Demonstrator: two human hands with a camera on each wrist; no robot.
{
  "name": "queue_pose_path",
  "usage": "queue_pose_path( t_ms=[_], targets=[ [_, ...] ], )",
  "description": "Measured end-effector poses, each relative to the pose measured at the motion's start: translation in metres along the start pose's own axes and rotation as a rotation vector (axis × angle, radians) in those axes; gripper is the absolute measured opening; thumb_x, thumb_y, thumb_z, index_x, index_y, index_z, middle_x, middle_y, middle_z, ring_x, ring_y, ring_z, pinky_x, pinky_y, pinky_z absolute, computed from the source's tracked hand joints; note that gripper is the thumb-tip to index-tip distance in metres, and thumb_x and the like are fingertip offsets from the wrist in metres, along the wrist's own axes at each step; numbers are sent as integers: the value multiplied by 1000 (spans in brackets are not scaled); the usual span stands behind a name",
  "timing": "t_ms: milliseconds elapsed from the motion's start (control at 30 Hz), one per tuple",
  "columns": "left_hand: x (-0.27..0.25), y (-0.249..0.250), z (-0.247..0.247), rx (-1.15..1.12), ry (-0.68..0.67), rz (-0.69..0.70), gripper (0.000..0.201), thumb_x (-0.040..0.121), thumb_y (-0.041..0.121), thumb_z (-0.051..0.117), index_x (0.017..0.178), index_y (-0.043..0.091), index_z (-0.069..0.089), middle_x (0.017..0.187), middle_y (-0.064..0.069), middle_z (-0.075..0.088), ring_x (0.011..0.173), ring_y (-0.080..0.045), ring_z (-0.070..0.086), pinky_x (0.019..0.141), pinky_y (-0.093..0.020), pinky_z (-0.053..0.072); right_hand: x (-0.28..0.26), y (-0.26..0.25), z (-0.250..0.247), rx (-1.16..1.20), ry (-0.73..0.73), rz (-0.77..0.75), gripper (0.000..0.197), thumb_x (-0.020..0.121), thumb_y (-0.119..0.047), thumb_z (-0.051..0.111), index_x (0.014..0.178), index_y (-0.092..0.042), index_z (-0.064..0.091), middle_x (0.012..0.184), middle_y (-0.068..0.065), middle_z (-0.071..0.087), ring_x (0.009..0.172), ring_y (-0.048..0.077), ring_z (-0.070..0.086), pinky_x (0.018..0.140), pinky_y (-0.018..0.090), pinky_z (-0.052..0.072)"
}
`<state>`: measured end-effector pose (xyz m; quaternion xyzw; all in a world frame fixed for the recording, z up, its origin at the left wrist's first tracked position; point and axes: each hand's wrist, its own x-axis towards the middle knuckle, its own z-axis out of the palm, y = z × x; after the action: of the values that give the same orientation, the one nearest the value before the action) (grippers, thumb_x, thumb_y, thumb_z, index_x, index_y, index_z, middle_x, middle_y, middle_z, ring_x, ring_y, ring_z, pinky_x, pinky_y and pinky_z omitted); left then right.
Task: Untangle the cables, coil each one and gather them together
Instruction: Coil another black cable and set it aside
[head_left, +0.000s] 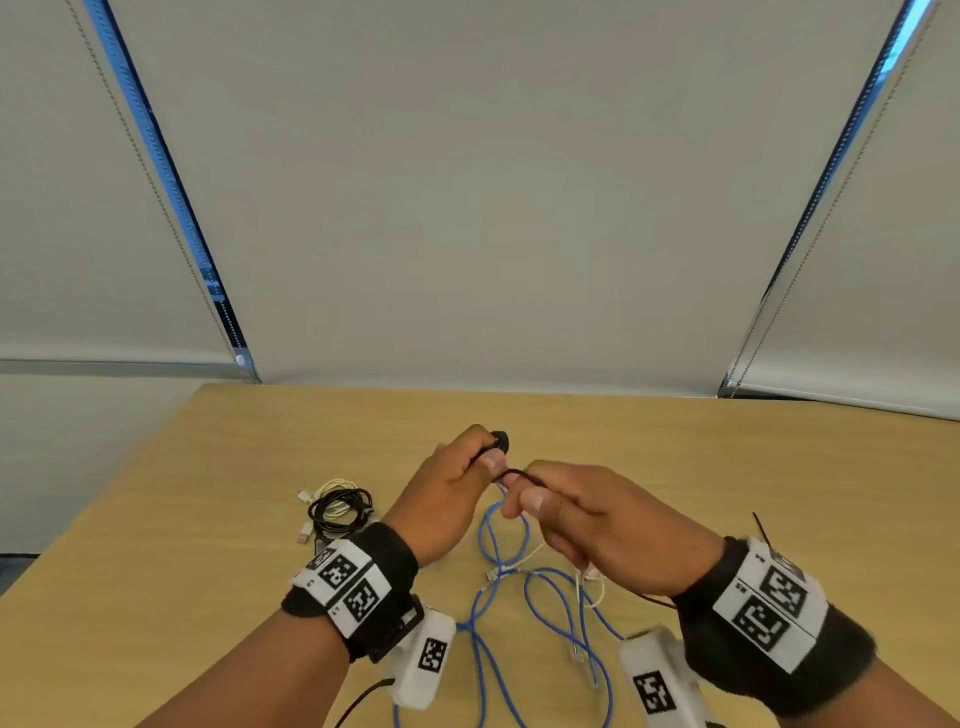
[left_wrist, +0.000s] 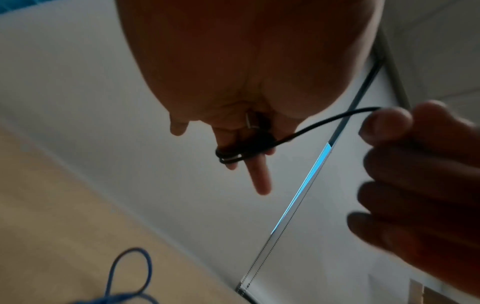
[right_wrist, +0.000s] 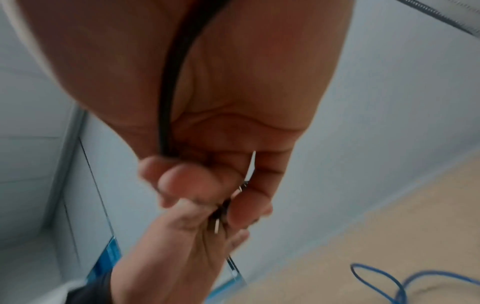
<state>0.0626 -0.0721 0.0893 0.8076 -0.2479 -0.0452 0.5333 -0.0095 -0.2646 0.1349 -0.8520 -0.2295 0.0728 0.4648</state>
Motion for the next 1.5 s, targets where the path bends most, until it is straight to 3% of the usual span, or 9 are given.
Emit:
queue_pose_path(
  t_ms=[200, 433, 600, 833, 967, 1033, 1167, 1300, 1500],
  targets=[
    [-12, 7, 19, -214, -147, 44, 25, 100, 40, 44, 94, 19, 56, 72, 4, 67, 94, -8, 66, 97, -27, 44, 14, 12, -24, 189, 433, 64, 27, 107, -20, 44, 95, -15, 68, 68, 3, 60, 57, 18, 59, 59, 33, 51],
    [-5, 2, -9, 181, 18, 83, 16, 100, 36, 48, 86, 33, 55, 65, 7, 59, 59, -5, 52, 59, -25, 41, 8, 34, -43, 111, 361, 173, 16, 96, -23, 65, 85, -23, 77, 57, -11, 52, 51, 11, 41, 47, 30, 42],
    [9, -18, -48, 490, 58, 49, 21, 103, 37, 46, 89, 24, 54, 70, -4, 63, 65, -24, 57, 64, -42, 48, 3, 47, -61, -107, 260, 239, 16, 96, -31, 63, 86, -32, 75, 66, 6, 59, 55, 10, 43, 53, 28, 42],
    [15, -37, -66, 601, 90, -32, 20, 104, 38, 43, 91, 26, 51, 70, -2, 62, 66, -23, 57, 63, -39, 47, 7, 54, -62, -288, 313, 233, 17, 98, -31, 61, 86, -34, 72, 89, -7, 74, 88, 15, 66, 80, 36, 53],
    [17, -36, -66, 597, 75, -74, 21, 105, 37, 43, 91, 24, 53, 73, -2, 63, 68, -24, 59, 64, -39, 47, 7, 55, -65, -322, 374, 216, 18, 99, -31, 60, 86, -32, 72, 90, -15, 73, 88, 2, 64, 75, 25, 48],
    [14, -31, -62, 448, 21, -110, 23, 105, 34, 45, 89, 22, 55, 70, 1, 62, 66, -19, 61, 65, -36, 45, 9, 55, -67, -321, 458, 211, 17, 99, -30, 59, 87, -30, 72, 89, -17, 72, 89, -2, 63, 73, 21, 45],
    [-1, -9, -54, -444, -203, -181, 27, 103, 28, 48, 82, 13, 55, 56, 0, 48, 67, -25, 66, 81, -40, 51, 10, 59, -73, -301, 611, 235, 18, 99, -31, 59, 86, -27, 71, 80, -11, 70, 78, 9, 62, 65, 25, 43],
    [-4, 25, -36, -1078, -216, -80, 27, 101, 26, 47, 84, 9, 59, 76, -15, 71, 95, -39, 72, 99, -47, 54, 11, 61, -47, -329, 475, 288, 25, 101, -40, 52, 84, -27, 65, 65, -6, 59, 61, 14, 55, 60, 30, 45],
    [13, 42, -14, -1005, 191, 21, 23, 105, 22, 41, 91, 10, 53, 121, -23, 71, 121, -34, 66, 112, -45, 42, 7, 47, 14, -282, 39, 171, 19, 104, -39, 47, 111, -35, 64, 78, -3, 66, 63, 12, 57, 67, 29, 49]
  ],
)
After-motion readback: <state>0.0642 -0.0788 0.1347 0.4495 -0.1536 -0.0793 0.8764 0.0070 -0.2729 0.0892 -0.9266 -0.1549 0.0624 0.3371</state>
